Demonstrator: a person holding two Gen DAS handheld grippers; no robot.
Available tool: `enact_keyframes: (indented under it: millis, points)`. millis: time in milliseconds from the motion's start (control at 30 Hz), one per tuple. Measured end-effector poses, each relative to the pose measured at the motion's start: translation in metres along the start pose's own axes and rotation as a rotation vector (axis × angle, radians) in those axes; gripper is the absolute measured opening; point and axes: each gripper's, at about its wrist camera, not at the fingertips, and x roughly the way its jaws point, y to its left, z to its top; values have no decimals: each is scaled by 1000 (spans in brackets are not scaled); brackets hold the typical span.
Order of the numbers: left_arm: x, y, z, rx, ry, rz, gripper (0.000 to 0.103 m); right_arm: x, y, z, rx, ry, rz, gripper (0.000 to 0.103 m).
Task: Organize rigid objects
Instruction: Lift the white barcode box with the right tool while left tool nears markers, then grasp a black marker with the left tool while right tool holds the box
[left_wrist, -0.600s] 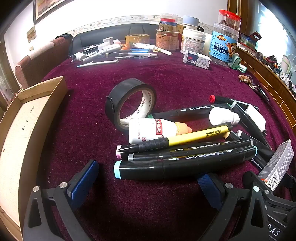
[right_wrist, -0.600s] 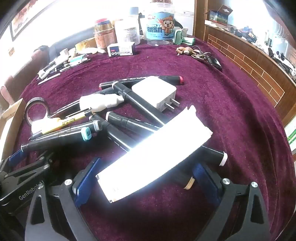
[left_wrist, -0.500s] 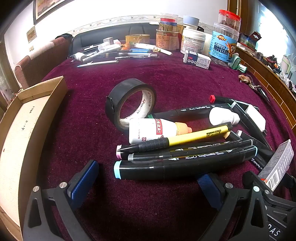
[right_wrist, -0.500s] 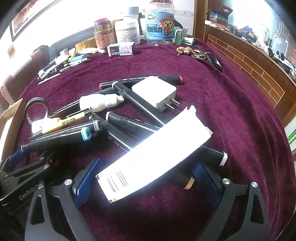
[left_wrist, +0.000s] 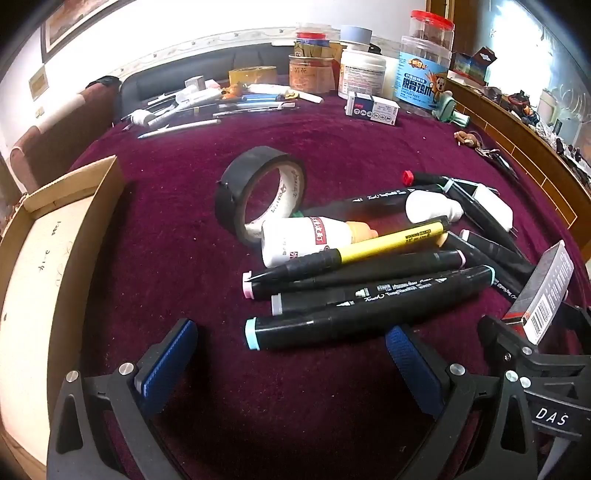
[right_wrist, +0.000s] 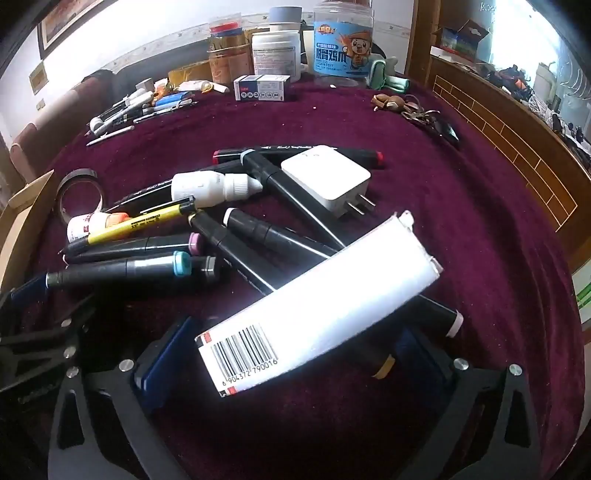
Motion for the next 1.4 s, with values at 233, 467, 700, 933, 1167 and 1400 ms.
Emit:
enact_keyframes:
  millis: [233,467,700,933,1167,1400]
  points:
    - [-3,1,-2,-4,-1,8,102,0,-1,-1,0,-1,0,103]
    - [-2,1,-1,-6,-2,10,102,0,-1,-1,-1,-1,-3,103]
    - [-2,2,0,1,13,7,102,-1,-1,-1,-1,1,-5,103]
    - [-8,6,-7,27,42,-29,102,-1,2,-2,-8,1,-11,103]
    - [-38,16,-22,40,-21,-90,99,-16,-5,-4,23,-46,1,103]
    - [-138,40,-25,40,-393,21,100,-107,-20,-8,60,-369,11,103]
